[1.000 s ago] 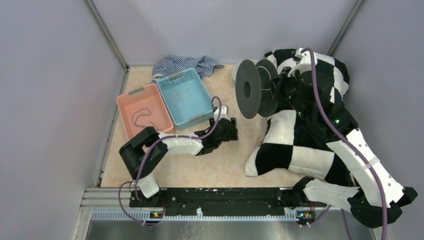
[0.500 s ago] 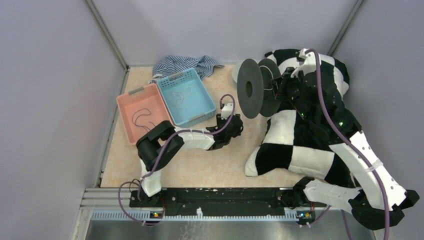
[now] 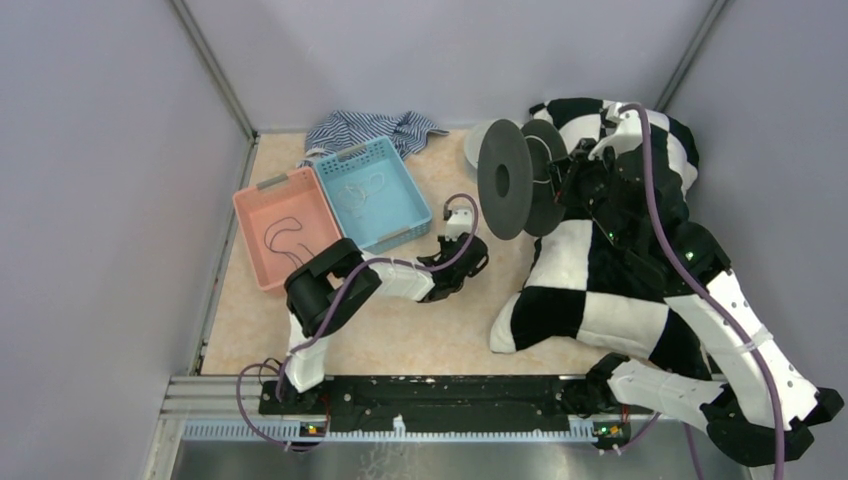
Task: Wrap the cables
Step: Wrap the cable around the cable reel.
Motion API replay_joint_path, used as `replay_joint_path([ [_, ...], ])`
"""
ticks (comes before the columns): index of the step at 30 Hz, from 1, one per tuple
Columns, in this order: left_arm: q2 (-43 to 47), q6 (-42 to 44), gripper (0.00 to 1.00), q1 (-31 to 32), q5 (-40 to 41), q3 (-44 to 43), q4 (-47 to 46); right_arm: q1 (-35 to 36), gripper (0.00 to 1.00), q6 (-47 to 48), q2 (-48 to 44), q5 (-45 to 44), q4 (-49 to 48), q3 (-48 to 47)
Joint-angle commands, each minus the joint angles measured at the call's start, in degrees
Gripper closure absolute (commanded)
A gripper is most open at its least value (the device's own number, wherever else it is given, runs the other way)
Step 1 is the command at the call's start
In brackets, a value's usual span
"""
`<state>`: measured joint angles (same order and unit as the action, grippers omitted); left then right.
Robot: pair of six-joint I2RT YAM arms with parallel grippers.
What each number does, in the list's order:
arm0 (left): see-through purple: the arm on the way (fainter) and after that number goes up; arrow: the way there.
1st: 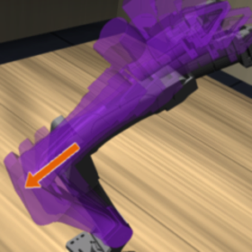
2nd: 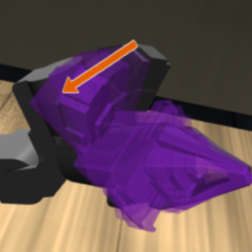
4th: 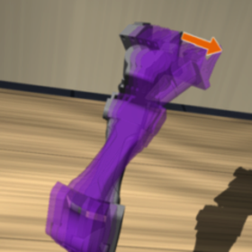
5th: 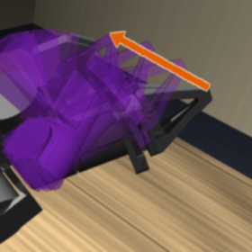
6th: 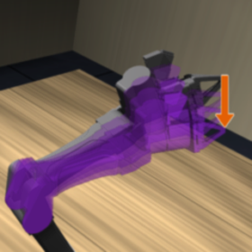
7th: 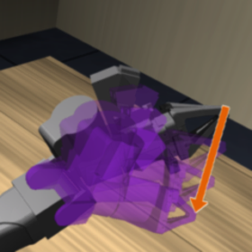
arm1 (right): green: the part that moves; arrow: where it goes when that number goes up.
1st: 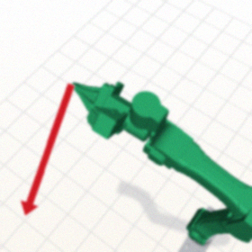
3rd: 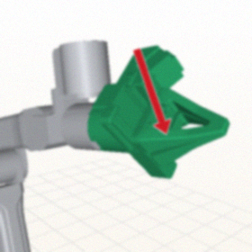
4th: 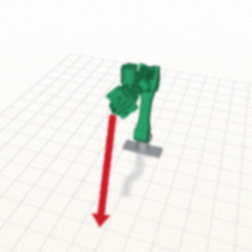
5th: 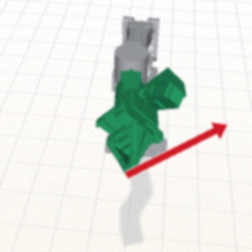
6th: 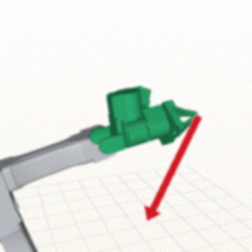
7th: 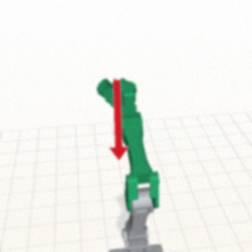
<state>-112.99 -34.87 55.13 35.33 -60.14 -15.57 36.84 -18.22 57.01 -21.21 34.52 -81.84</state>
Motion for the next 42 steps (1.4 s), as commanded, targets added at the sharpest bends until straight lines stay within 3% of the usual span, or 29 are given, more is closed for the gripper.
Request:
replay_joint_path([
  [1, 6.26, 1.59, 1.0, 0.15, -3.98, 2.7, -3.49, -0.42, 1.0, -0.49, -1.34, -2.36, -3.77, 0.48],
  [5, 16.84, 7.22, 1.0, 0.06, -19.81, 9.94, -5.33, -1.0, 1.0, -0.35, -0.37, -2.93, -4.13, 1.99],
  [11, 30.66, 6.3, 1.0, 0.06, -34.2, 16.08, 7.74, -3.98, 1.0, 0.5, 2.12, -3.4, -6.94, 3.47],
  [19, 37.58, 5.69, 1.0, 0.19, -59.09, 17.38, 23.93, -8.52, 1.0, -2.91, 5.92, 4.62, -9.44, 3.57],
  [24, 44.4, 4.08, 1.0, 2.48, -73.3, 15.67, 29.94, -8.64, 1.0, -3.97, 10.02, 2.71, -11.74, 5.13],
  [29, 53.75, 6.27, 1.0, 4.01, -71.5, 5.28, 39.54, -8.64, 1.0, -1.64, 15.29, 4.3, -12.24, 5.76],
  [33, 55.87, 8.07, 1.0, 4.01, -67.55, 0.27, 39.64, -8.67, 1.0, -2.67, 16.65, 7.28, -12.71, 6.78],
  [37, 53.32, 10.09, 1.0, 3.94, -63.33, -4.23, 35.24, -8.55, 1.0, -2.33, 16.25, 10.2, -12.07, 7.68],
  [42, 49.68, 13.52, 1.0, 3.76, -52.52, -10.36, 25.56, -7.27, 1.0, -0.63, 13.5, 11.53, -9.12, 8.82],
])
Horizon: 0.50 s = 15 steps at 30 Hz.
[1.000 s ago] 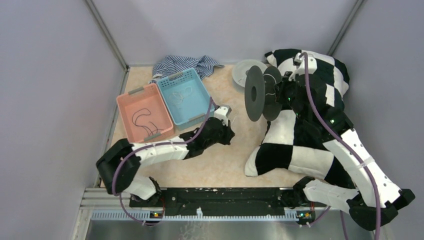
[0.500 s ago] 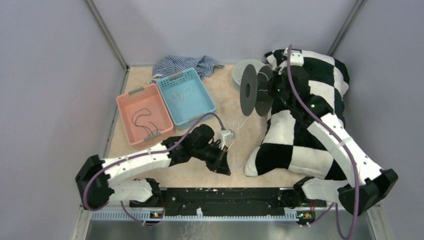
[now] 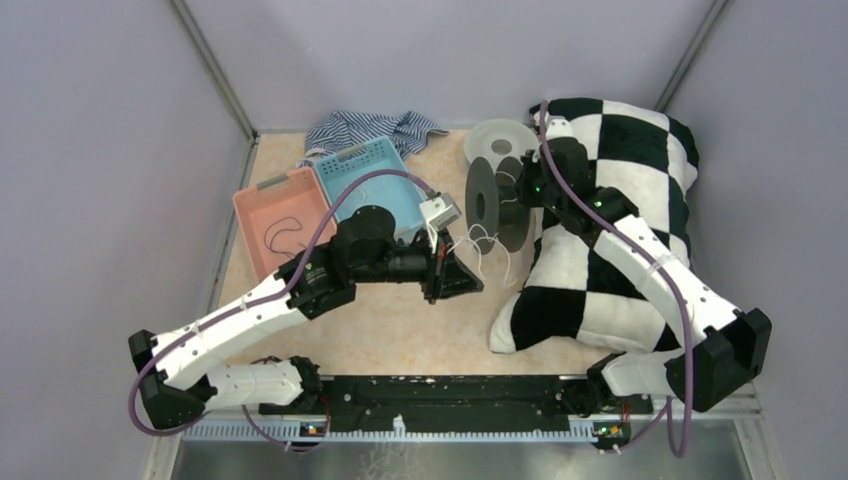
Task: Wrap the cables
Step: Wrap the cable around the cable reel.
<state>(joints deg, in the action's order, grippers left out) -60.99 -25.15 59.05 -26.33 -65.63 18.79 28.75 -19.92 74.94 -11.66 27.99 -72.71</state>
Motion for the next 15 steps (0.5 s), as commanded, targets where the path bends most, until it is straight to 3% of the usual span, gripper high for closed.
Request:
replay_joint_path([
  [1, -3.13, 4.73, 1.0, -0.59, 10.18, -6.31, -10.33, 1.15, 1.0, 1.67, -4.68, 1.94, -1.61, -0.46],
  [8, -12.31, 6.92, 1.0, -5.01, 10.57, -20.92, -13.7, 4.73, 1.0, 3.77, -6.57, 2.94, 2.83, 0.17],
  [15, -20.18, -0.76, 1.0, -17.07, 1.09, -27.33, -19.87, 7.88, 1.0, 3.51, -9.52, 3.55, 4.3, 1.41],
])
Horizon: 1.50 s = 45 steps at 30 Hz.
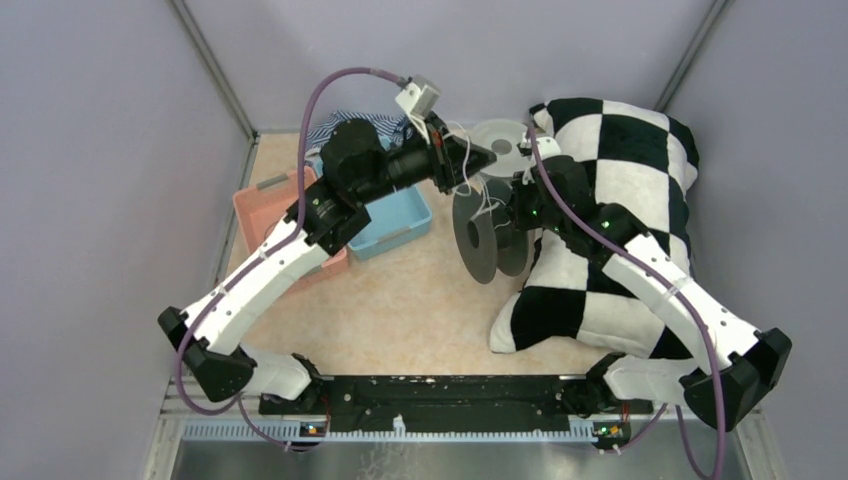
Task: Wrap the cables
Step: Wrap the cable around the cable reel.
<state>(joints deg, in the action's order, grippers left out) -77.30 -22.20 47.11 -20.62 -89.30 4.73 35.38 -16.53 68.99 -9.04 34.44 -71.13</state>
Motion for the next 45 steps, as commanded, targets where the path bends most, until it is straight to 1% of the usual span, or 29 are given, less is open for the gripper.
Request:
replay_joint_path([
  [1, -5.32, -4.65, 1.0, -6.93, -6.1, -4.21, -6.16, 1.49, 1.0, 0.17, -3.94, 1.27, -1.91, -0.01],
  [3, -8.01, -6.71, 1.0, -10.04, -9.02, -4.69, -7.62, 1.88, 1.0, 0.38, -4.41, 2.09, -1.22, 0.29],
  [6, -11.41, -8.6, 1.0, -13.19, -10.63, -5.18, -9.37, 2.2, 1.0, 0.73, -5.57, 3.67, -0.64, 1.27],
  [12, -16.55, -12.22, 1.0, -14.79, -10.44, -3.9, -13.74, 2.18, 1.0, 2.37, -8.58, 3.88, 1.5, 2.21],
  [16, -19.93, -12.35, 1.0, -16.34, -10.45, -4.82, -12.17, 2.23, 1.0, 3.41, -10.87, 6.53, 3.02, 0.73],
  [21, -22.79, -11.99, 1.0, -17.44, -10.56, -3.56, -11.06, 2.16, 1.0, 3.72, -14.03, 7.05, 3.05, -1.26],
  [24, -23.49, -12.3, 1.0, -17.96, -11.21, -1.82, -11.3, 2.2, 1.0, 4.25, -14.63, 7.49, 4.31, -4.21],
  [27, -24.07, -14.54, 1.0, -18.98, -13.72, 0.14, -13.3, 2.23, 1.0, 5.38, -12.49, 5.73, 9.12, -10.04],
  [30, -23.57, -14.56, 1.0, -19.34, -14.2, 2.2, -14.33, 2.23, 1.0, 6.61, -12.42, 3.51, 10.71, -12.95],
  [31, -23.42, -14.2, 1.0, -19.48, -14.78, 2.61, -14.23, 2.18, 1.0, 7.29, -13.18, 2.41, 10.26, -13.17],
  [35, -24.48, -13.46, 1.0, -20.66, -23.73, 2.82, -14.88, 2.12, 1.0, 8.14, -16.43, -2.59, 6.79, -13.2],
  [37, -24.49, -12.52, 1.0, -21.03, -26.54, 3.12, -14.48, 2.15, 1.0, 7.44, -16.73, -4.37, 5.47, -13.87],
  [41, -23.3, -11.6, 1.0, -21.11, -29.62, 5.68, -15.37, 2.09, 1.0, 5.25, -18.29, -8.15, 0.25, -12.28],
  [45, -23.86, -11.26, 1.0, -21.14, -31.02, 6.71, -15.99, 2.11, 1.0, 1.59, -18.89, -7.99, -3.68, -12.99],
])
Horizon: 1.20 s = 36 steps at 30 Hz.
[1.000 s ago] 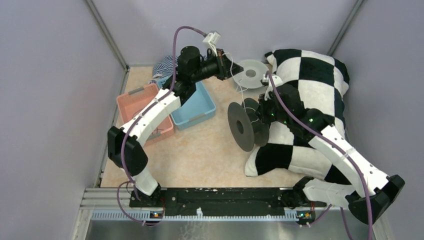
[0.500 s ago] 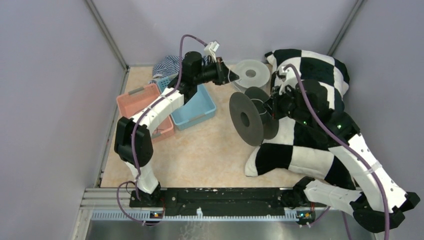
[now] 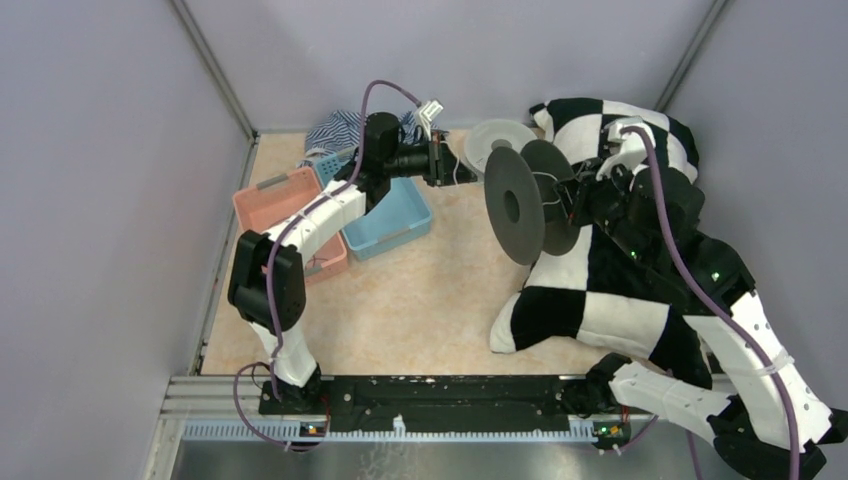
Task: Wrap the cables
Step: Wrap the cable around the cable reel.
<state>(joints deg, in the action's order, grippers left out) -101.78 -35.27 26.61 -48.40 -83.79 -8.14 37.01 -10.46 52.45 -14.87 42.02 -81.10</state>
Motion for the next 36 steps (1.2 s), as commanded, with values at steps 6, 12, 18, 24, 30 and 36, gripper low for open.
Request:
replay_joint_path([
  [6, -0.47, -2.99, 1.0, -0.26, -6.85, 4.88, -9.51, 0.45, 1.0, -10.99, -2.13, -5.28, -17.58, -0.86],
  [12, 1.24, -4.33, 1.0, 0.8, -4.75, 9.79, -11.61, 0.47, 1.0, -14.88, -1.95, -8.17, -29.24, 5.37],
  [18, 1.43, -4.44, 0.9, 1.28, -6.45, 10.93, -11.77, 0.5, 1.0, -15.89, 2.1, -12.61, -31.97, 5.28],
  [24, 8.64, 4.72, 0.79, 0.46, 1.67, 15.23, -4.27, 0.42, 1.0, -14.0, 4.81, -10.94, -30.86, 3.31],
  [30, 9.84, 8.87, 0.33, -2.43, -2.29, 15.59, 1.18, 0.4, 1.0, -13.51, 4.63, -9.24, -29.91, 2.37],
  [36, 12.1, 11.07, 0.22, -2.44, -3.68, 16.52, 3.16, 0.46, 1.0, -12.88, 4.09, -9.38, -29.19, 1.67],
])
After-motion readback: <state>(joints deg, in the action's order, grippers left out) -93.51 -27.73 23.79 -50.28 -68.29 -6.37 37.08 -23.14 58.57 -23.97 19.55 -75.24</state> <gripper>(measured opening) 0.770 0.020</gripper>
